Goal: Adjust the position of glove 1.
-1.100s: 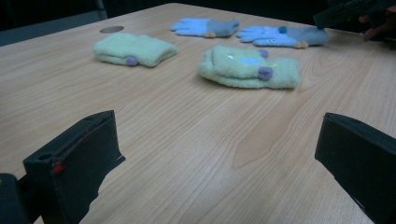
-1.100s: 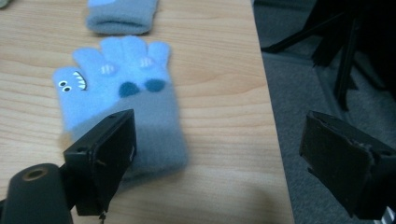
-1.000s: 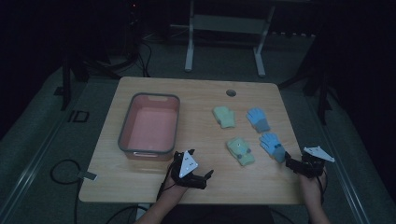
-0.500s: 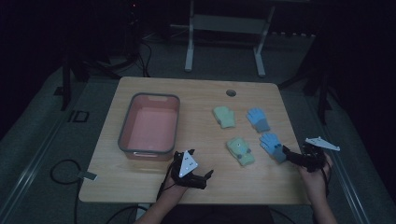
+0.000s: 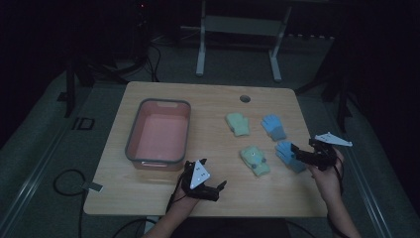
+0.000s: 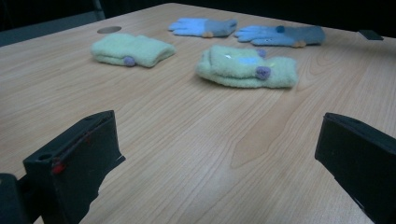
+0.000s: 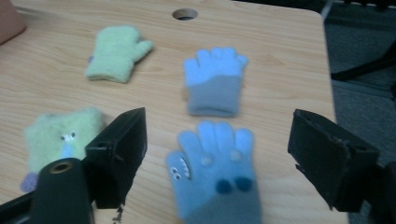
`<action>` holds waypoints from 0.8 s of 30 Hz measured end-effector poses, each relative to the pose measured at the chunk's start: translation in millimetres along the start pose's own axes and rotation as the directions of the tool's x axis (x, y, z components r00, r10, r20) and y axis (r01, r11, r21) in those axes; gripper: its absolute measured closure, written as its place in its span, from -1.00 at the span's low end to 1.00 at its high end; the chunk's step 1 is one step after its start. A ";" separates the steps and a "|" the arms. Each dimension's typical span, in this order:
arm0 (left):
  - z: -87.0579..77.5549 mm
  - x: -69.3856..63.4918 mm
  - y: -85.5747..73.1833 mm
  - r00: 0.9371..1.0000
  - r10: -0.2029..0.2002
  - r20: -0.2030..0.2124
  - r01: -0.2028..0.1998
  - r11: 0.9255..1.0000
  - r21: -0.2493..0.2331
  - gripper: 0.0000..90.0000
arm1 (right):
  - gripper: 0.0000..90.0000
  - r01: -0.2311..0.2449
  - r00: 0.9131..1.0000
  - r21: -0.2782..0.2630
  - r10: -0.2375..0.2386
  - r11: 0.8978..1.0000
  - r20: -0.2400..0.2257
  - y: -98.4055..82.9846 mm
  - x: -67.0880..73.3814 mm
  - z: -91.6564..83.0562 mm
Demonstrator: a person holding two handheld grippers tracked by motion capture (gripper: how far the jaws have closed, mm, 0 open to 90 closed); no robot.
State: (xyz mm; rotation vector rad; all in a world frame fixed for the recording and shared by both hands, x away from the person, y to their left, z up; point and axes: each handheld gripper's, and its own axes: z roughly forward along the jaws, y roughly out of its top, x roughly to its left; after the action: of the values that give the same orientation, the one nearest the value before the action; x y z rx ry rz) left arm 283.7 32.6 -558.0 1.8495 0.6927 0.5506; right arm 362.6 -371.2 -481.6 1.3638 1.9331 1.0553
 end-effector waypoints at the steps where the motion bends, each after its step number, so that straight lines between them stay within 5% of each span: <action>1: 0.0 0.2 0.0 1.000 -0.001 0.001 0.001 1.000 0.001 -1.00 | -0.51 0.008 1.000 -0.002 -0.008 1.000 -0.012 3.9 3.2 4.3; 24: -0.5 -0.1 -0.3 1.000 0.003 0.004 -0.003 1.000 -0.005 -1.00 | -0.37 0.094 0.992 0.033 -0.091 0.995 -0.085 40.9 32.0 46.0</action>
State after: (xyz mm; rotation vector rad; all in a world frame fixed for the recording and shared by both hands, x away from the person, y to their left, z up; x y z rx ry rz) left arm 283.3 33.0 -558.1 1.8472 0.6856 0.5492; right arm 409.0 -320.5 -472.1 1.2552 2.0646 1.0521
